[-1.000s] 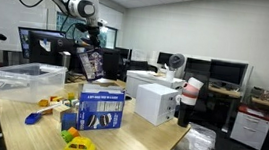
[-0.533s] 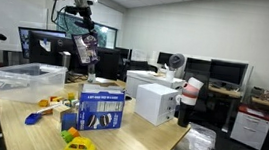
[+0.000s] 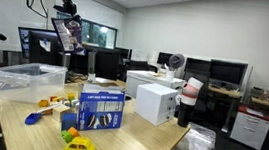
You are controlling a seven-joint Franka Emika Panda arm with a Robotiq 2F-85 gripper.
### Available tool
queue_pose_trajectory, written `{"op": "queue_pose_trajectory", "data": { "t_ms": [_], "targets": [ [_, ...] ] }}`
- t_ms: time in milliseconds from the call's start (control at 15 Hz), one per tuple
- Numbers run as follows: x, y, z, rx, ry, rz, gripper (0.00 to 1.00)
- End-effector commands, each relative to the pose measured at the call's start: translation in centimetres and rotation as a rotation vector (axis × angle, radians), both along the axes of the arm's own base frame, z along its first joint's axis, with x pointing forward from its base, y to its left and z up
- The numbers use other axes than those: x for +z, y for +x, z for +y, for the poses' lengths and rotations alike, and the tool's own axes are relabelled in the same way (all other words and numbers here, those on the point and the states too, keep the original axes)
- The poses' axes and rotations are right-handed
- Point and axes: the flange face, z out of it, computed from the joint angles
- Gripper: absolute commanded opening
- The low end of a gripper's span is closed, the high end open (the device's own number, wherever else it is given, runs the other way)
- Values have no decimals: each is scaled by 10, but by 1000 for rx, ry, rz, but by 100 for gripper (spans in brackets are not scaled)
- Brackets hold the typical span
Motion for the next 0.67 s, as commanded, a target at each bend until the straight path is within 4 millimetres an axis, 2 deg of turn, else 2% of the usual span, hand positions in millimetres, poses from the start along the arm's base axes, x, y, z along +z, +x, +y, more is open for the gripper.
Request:
{"op": "queue_pose_trajectory", "data": {
  "t_ms": [0,67,200,467,533,600],
  "targets": [
    [-3,-49,-3,-18,7,9,4],
    [-6,-61,-2,-11,9,24,4],
    [-21,-74,-2,12,17,82,4],
    [-53,-72,-2,41,68,208,4],
    [-69,-68,2,68,85,260,4],
    [-77,-65,4,91,98,294,4]
  ]
}}
